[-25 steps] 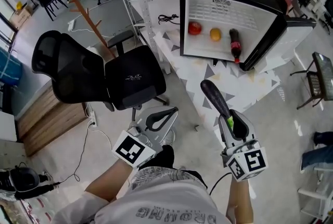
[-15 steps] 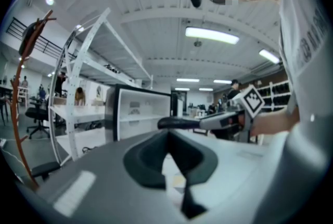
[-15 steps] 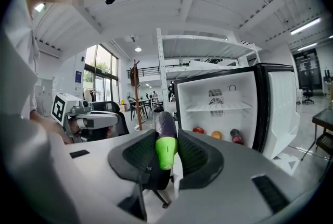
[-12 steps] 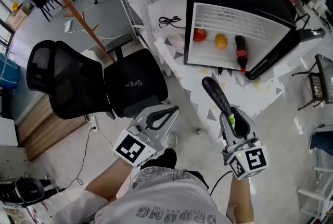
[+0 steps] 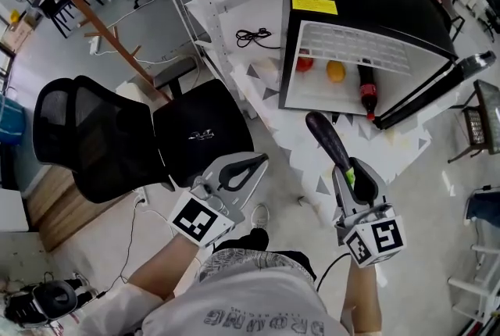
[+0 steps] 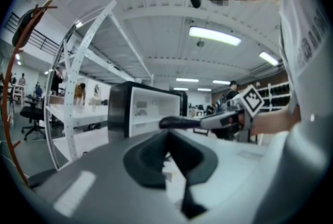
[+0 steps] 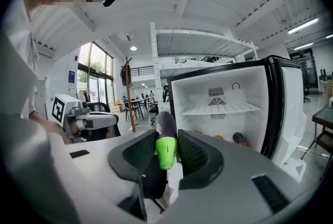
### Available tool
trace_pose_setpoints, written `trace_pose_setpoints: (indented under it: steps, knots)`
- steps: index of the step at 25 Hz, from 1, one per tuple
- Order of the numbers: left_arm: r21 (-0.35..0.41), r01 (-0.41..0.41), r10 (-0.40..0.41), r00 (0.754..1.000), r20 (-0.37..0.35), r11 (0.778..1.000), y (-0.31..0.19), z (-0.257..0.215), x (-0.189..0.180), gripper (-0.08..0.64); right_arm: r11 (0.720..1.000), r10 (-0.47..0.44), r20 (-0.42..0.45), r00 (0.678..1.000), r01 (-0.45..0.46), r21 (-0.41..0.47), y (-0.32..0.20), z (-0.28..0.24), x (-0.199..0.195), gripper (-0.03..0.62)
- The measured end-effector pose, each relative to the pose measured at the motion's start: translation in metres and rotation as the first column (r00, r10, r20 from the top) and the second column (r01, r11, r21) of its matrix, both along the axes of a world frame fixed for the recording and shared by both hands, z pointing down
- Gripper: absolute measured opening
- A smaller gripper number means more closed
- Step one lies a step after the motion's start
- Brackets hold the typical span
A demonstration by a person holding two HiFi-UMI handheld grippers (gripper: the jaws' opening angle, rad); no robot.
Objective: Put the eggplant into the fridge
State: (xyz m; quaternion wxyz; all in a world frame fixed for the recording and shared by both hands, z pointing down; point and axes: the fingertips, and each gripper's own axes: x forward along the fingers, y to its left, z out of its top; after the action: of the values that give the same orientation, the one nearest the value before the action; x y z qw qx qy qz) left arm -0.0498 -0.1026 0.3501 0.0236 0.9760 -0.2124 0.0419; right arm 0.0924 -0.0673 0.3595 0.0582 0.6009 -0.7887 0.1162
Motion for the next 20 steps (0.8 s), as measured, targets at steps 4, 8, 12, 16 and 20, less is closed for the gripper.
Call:
trace_pose_setpoints:
  steps: [4, 8, 12, 16, 20]
  knots:
    - [0.002, -0.019, 0.019, 1.0, 0.015, 1.0, -0.018, 0.002, -0.002, 0.006, 1.0, 0.015, -0.009, 1.0, -0.015, 0.005, -0.018, -0.002, -0.001, 0.126]
    - [0.005, -0.025, 0.025, 0.999, -0.02, 1.0, -0.035, -0.008, 0.0, 0.006, 1.0, 0.028, -0.014, 1.0, -0.028, 0.013, -0.035, -0.007, 0.0, 0.124]
    - [0.006, -0.03, 0.03, 0.999, -0.019, 1.0, -0.046, -0.007, -0.001, 0.006, 0.999, 0.037, -0.019, 0.999, -0.036, 0.021, -0.047, -0.01, 0.0, 0.126]
    - [0.003, -0.031, 0.031, 0.999, -0.021, 1.0, -0.055, -0.004, 0.001, 0.006, 0.999, 0.042, -0.023, 0.999, -0.041, 0.027, -0.059, -0.011, 0.004, 0.126]
    - [-0.003, -0.032, 0.032, 0.999, -0.017, 0.999, -0.06, 0.0, 0.007, 0.006, 0.999, 0.039, -0.024, 0.999, -0.038, 0.038, -0.074, -0.012, 0.011, 0.126]
